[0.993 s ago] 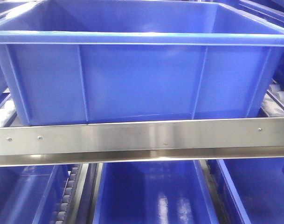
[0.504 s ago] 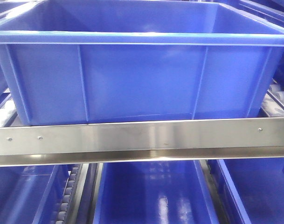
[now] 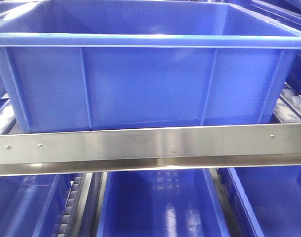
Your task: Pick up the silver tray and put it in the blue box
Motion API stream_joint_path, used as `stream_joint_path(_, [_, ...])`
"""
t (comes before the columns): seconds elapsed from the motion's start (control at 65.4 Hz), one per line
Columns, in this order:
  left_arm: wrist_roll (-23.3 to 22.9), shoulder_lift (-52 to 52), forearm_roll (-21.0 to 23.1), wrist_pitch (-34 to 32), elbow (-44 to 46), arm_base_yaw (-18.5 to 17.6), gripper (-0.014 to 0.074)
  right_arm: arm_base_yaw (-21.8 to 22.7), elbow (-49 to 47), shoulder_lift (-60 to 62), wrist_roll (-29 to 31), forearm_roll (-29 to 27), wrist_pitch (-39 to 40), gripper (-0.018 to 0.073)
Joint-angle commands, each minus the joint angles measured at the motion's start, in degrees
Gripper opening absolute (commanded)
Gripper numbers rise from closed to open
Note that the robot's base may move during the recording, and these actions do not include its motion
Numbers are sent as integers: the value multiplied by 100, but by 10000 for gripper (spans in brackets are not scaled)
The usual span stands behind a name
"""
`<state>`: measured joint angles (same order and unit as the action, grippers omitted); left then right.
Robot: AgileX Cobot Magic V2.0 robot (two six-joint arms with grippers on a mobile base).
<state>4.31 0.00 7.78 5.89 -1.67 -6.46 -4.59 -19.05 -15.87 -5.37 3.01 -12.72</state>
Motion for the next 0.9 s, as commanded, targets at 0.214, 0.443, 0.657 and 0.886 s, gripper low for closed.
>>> stream_joint_path(0.214, [14, 57, 4, -515, 18, -30, -105, 426, 1665, 1227, 187, -163, 1330, 49])
stream_joint_path(0.443, [14, 57, 4, -505, 18, -30, -105, 443, 2093, 1767, 187, -163, 1468, 49])
stream_joint_path(0.657, [14, 57, 4, -505, 18, -30, -105, 443, 2093, 1760, 187, -163, 1536, 49])
stream_joint_path(0.886, [14, 57, 4, -505, 18, -30, -105, 443, 2093, 1760, 187, -163, 1536, 49])
